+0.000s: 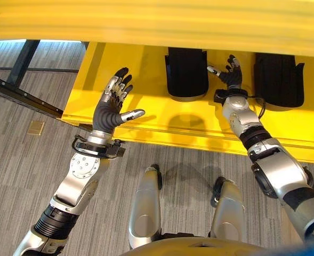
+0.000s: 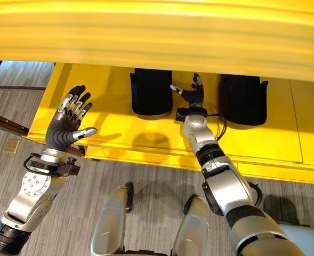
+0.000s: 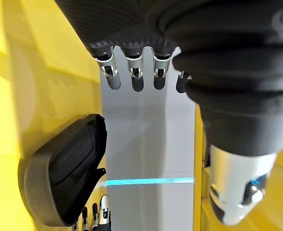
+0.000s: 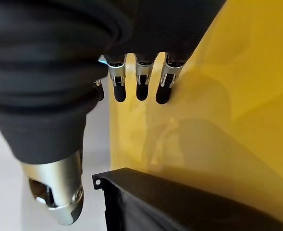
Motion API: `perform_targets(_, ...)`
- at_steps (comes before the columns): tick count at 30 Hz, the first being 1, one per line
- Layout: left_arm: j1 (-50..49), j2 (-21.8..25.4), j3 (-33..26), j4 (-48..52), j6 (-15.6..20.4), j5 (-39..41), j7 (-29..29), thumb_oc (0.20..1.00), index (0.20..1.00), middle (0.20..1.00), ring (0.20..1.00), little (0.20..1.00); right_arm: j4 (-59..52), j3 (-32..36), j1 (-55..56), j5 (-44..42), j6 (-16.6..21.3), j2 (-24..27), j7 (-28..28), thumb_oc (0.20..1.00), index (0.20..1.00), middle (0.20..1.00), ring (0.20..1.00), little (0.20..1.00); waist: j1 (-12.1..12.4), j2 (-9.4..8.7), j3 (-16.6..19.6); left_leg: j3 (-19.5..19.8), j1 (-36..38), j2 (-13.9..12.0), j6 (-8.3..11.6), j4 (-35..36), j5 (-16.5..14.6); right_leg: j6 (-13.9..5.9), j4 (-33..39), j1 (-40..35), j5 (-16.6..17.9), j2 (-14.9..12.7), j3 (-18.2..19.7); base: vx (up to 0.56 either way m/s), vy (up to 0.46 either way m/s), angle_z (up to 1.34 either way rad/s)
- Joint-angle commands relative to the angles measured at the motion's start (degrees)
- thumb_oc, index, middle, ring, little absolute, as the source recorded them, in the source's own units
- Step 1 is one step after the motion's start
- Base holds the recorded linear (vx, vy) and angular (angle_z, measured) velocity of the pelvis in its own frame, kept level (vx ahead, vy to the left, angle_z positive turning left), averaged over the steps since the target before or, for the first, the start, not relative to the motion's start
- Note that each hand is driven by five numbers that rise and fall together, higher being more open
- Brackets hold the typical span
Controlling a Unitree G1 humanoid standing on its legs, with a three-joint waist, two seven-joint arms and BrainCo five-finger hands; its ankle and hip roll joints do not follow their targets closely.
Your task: Move parts from the plastic box to the shelf.
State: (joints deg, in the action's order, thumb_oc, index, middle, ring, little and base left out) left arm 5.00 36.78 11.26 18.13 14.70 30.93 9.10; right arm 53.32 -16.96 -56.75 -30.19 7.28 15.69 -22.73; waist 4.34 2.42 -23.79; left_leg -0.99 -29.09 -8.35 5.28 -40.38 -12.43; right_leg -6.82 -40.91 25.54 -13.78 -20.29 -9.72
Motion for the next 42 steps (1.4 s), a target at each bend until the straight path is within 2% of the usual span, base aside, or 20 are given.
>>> perform_targets(1, 1.9, 0.8, 0.7, 5.3, 4.4, 0.9, 0.0, 1.0, 1.0, 1.0, 1.0, 1.0, 2.1, -0.8, -1.7, -1.7, 0.0, -3.3, 1.5, 1.0, 1.0, 1.0, 1.0, 1.0, 2.1, 0.34, 0.6, 1.3, -0.9, -0.1, -1.83, 2.3, 2.1, -0.29, 2.0, -0.3, 1.4, -0.3, 0.8, 0.03, 0.019, -0.01)
perform_targets(18, 1.6, 0.2, 0.4, 5.2, 4.1, 0.4, 1.0, 1.0, 1.0, 1.0, 1.0, 1.0, 2.0, -3.2, 2.9, -4.6, 0.2, -9.5, 4.4, 1.0, 1.0, 1.0, 1.0, 1.0, 1.6, 0.04, 0.9, 1.2, -1.7, 0.0, -2.11, 1.9, 1.8, -0.2, 1.7, 0.5, 1.5, -0.2, 1.4, 0.0, 0.0, 0.0)
perform_targets(42, 0.5, 0.0, -0.3, 5.6, 4.0, -0.4, 2.2, 1.0, 1.0, 1.0, 1.0, 1.0, 1.6, -4.9, 6.6, -6.1, -0.3, -13.9, 5.8, 1.0, 1.0, 1.0, 1.0, 1.0, 2.0, 0.23, 0.5, 1.4, -2.6, 0.4, -2.26, 1.6, 1.8, -0.29, 1.3, 1.4, 1.7, -0.5, 1.6, 0.0, 0.0, 0.0)
